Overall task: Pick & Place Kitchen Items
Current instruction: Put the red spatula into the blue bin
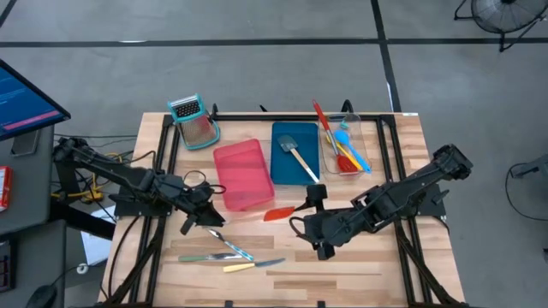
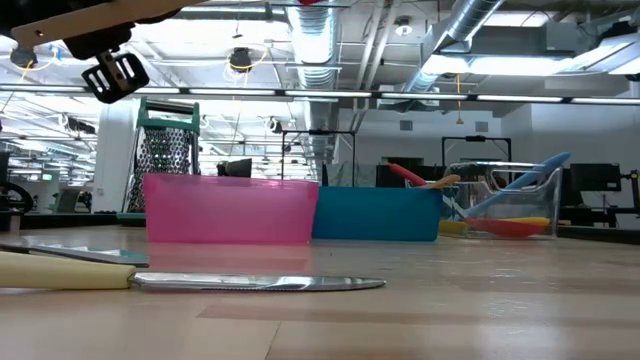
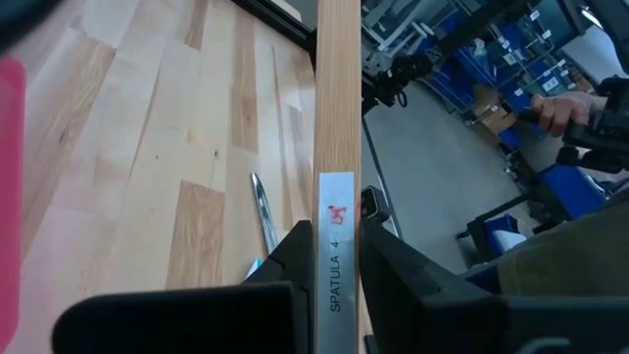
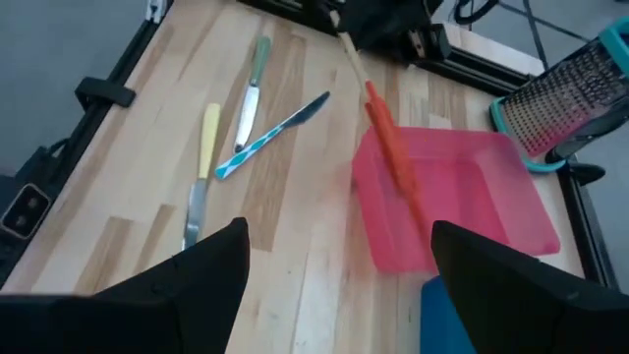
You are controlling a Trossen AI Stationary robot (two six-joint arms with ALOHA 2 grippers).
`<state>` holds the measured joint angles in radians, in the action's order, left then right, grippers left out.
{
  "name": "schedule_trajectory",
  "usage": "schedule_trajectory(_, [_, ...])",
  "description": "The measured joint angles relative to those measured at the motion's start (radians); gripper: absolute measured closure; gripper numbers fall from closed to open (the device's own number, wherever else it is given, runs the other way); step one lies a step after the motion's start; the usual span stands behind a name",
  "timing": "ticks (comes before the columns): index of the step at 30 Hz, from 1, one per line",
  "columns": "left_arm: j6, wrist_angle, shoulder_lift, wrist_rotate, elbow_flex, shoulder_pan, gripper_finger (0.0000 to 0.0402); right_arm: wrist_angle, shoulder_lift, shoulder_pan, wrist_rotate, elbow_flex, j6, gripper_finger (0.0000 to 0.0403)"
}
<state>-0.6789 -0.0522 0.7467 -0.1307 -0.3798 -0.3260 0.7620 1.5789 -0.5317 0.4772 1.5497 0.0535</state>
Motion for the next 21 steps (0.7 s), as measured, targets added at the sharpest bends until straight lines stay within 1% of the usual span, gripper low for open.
schedule_trajectory(4, [0.0,0.0,0.0,0.0,0.0,0.0,0.0363,-0.009,-0.008,-0.009,0.003,0.0,0.03,0.0092])
schedule_trajectory(9, [0.001,-0.001,0.0,0.001,0.0,0.0,0.0361,-0.012,-0.008,-0.005,0.027,0.0,0.019,0.0092])
schedule_trajectory(18, [0.013,-0.002,0.0,0.002,0.0,0.0,0.0362,-0.011,0.049,0.057,0.019,-0.001,-0.024,0.0092])
schedule_trajectory(21, [0.013,-0.002,0.0,0.002,0.0,0.0,0.036,-0.037,0.062,0.083,0.018,0.001,-0.022,0.0092])
